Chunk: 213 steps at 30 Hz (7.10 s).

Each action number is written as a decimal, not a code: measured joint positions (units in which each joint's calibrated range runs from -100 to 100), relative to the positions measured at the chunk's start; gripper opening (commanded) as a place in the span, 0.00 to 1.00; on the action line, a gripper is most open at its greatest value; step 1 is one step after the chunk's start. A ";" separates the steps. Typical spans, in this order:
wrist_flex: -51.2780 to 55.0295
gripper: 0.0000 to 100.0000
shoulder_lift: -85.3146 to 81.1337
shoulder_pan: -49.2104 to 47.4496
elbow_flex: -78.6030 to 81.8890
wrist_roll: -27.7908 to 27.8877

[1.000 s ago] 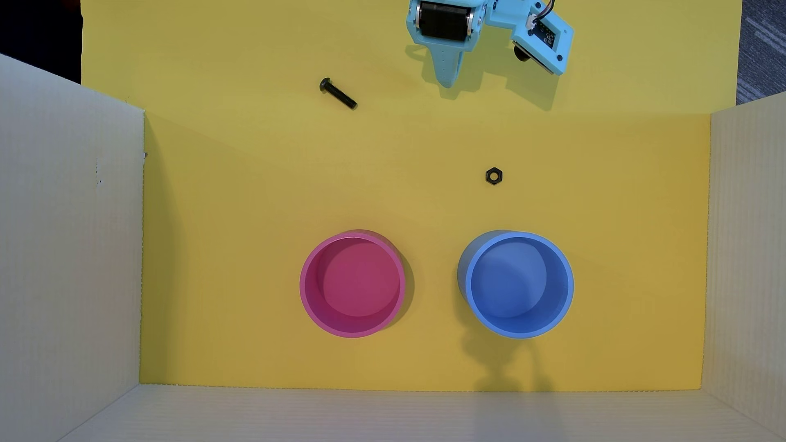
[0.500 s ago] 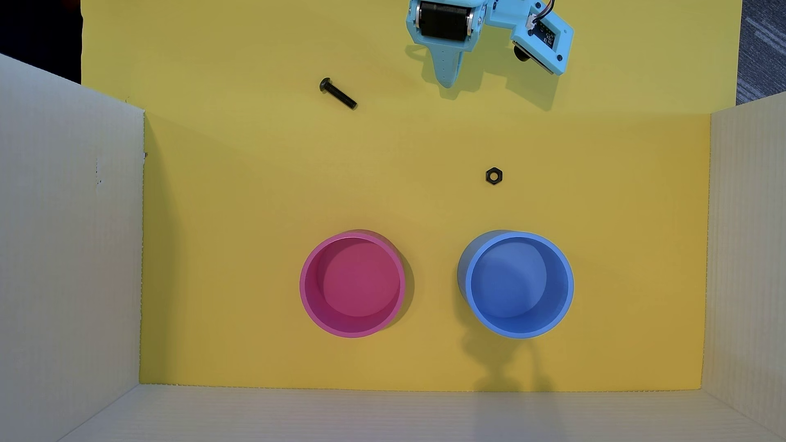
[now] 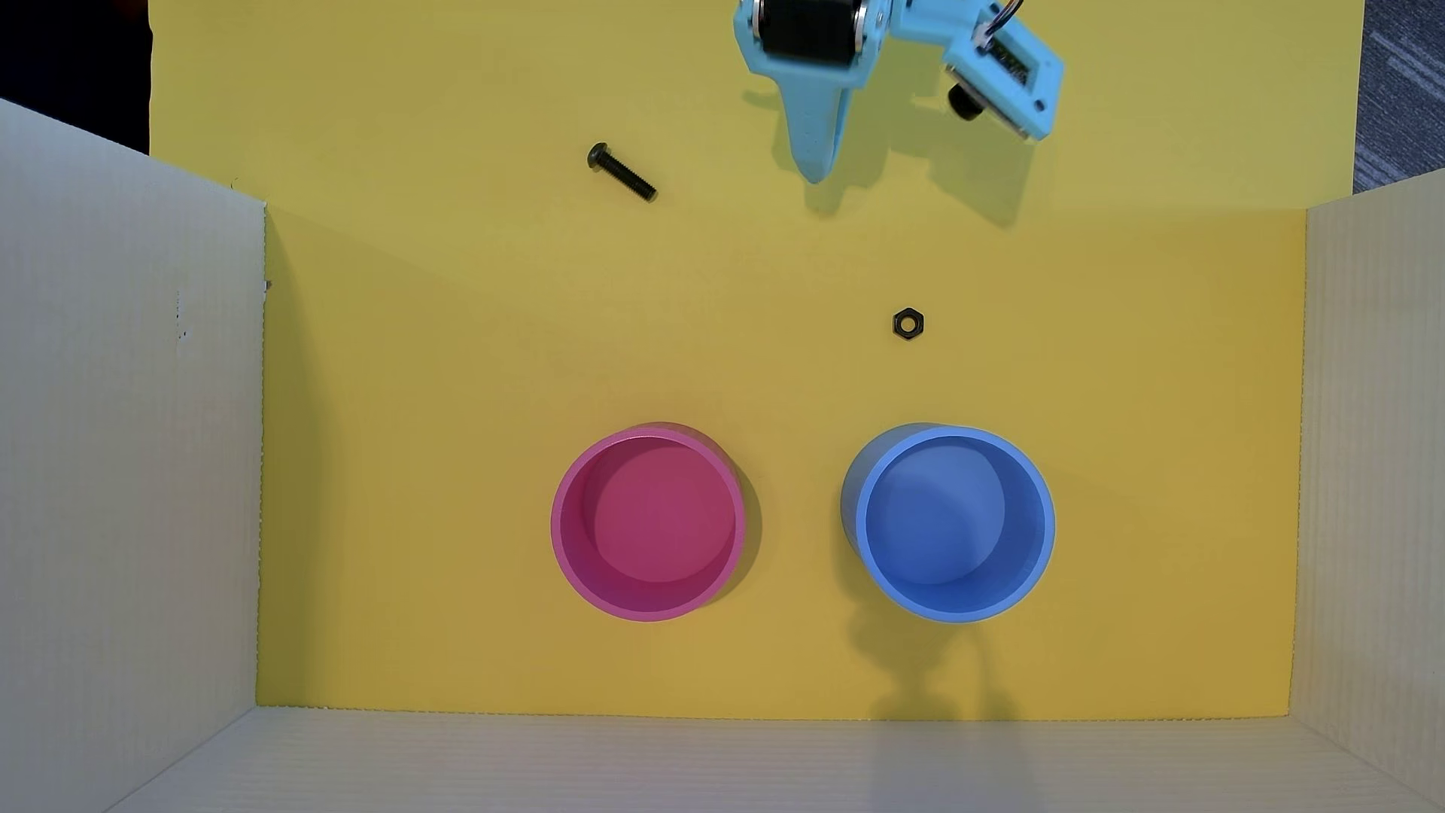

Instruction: Pick up the bolt and place it in the pink box

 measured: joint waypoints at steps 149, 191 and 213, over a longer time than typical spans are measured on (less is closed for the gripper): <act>10.28 0.01 116.53 11.30 -113.96 8.94; 17.64 0.01 48.22 3.06 -72.16 8.84; 3.60 0.01 -0.51 2.55 -7.30 8.84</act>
